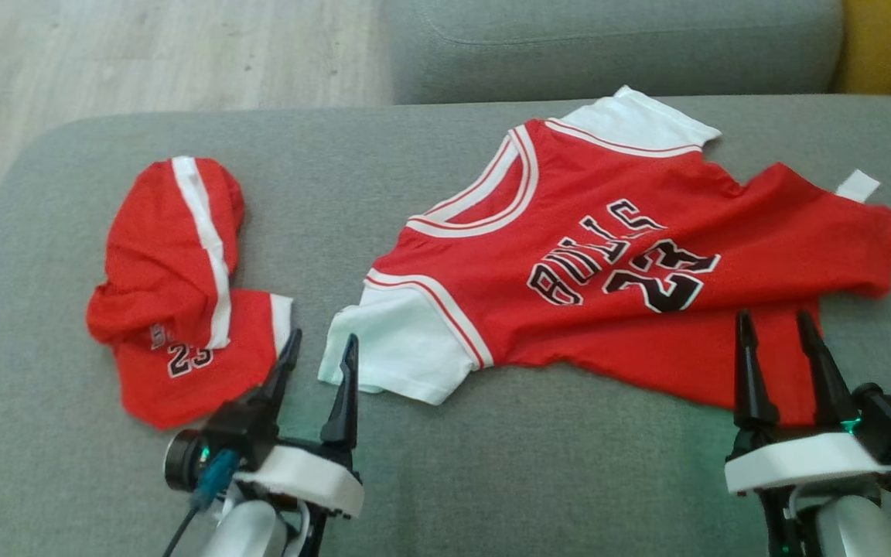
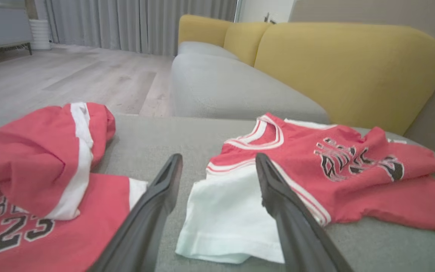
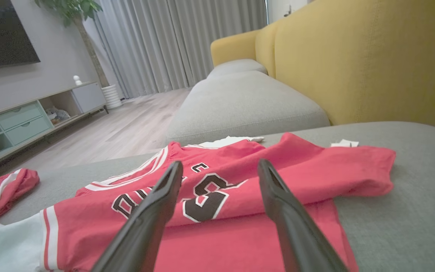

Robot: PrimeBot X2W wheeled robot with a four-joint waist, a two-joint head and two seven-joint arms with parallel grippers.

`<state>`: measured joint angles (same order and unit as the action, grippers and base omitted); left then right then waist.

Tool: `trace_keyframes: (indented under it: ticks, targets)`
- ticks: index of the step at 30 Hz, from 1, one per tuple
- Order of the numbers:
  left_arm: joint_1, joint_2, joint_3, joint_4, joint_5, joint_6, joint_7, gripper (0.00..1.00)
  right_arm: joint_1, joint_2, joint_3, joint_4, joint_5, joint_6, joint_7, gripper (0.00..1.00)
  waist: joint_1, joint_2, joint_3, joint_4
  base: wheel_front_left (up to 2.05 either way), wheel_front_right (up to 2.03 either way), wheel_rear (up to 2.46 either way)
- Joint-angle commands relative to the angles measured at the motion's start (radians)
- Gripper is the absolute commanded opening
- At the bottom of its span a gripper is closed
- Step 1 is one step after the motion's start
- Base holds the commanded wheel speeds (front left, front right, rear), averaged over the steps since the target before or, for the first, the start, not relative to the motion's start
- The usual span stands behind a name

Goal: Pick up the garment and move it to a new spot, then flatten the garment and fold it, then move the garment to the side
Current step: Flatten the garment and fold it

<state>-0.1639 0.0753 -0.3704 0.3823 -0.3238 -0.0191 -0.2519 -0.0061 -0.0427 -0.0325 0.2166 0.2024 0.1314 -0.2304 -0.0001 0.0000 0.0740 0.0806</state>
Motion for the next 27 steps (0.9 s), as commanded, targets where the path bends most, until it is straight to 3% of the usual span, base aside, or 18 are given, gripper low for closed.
trace_keyframes:
  ticks: [1,10,21,22,23,24,25,27]
  targets:
    - [-0.065,0.013,0.020,0.007,0.009,0.000,0.016,1.00,-0.026,-0.008,0.028,-0.036,0.000,-0.001,-0.012,1.00,0.0001,0.0000,0.008,-0.016,0.00,0.00,0.00]
    - [-0.171,0.040,0.009,0.225,0.032,0.044,0.158,1.00,-0.034,-0.008,0.036,-0.034,0.006,-0.001,-0.013,1.00,0.0001,0.0000,0.053,-0.083,0.00,0.00,0.00]
    - [-0.211,0.041,0.004,0.337,0.014,0.041,0.213,1.00,-0.042,-0.008,0.023,-0.019,0.012,-0.001,-0.019,1.00,0.0001,0.0000,0.074,-0.105,0.00,0.00,0.00]
    - [-0.213,0.040,0.001,0.342,0.012,0.036,0.214,0.92,-0.040,-0.008,0.019,-0.014,0.010,-0.001,-0.018,1.00,0.0001,0.0000,0.074,-0.105,0.00,0.00,0.00]
    - [-0.215,0.038,0.001,0.345,0.007,0.031,0.212,0.44,-0.039,-0.008,0.016,-0.007,0.007,-0.001,-0.013,1.00,0.0001,0.0000,0.074,-0.105,0.00,0.00,0.00]
    - [-0.216,0.037,0.000,0.344,0.003,0.024,0.205,0.14,-0.037,-0.008,0.011,0.000,0.002,-0.001,-0.006,1.00,0.0001,0.0000,0.072,-0.106,0.00,0.00,0.00]
    - [-0.217,0.036,0.001,0.343,-0.002,0.019,0.195,0.00,-0.034,-0.008,0.005,0.008,-0.002,-0.001,0.003,1.00,0.0001,0.0000,0.071,-0.107,0.00,0.00,0.00]
    - [-0.219,0.034,0.006,0.332,-0.010,0.011,0.163,0.00,-0.025,-0.008,-0.016,0.023,-0.010,-0.001,0.019,1.00,0.0001,0.0000,0.067,-0.109,0.00,0.00,0.00]
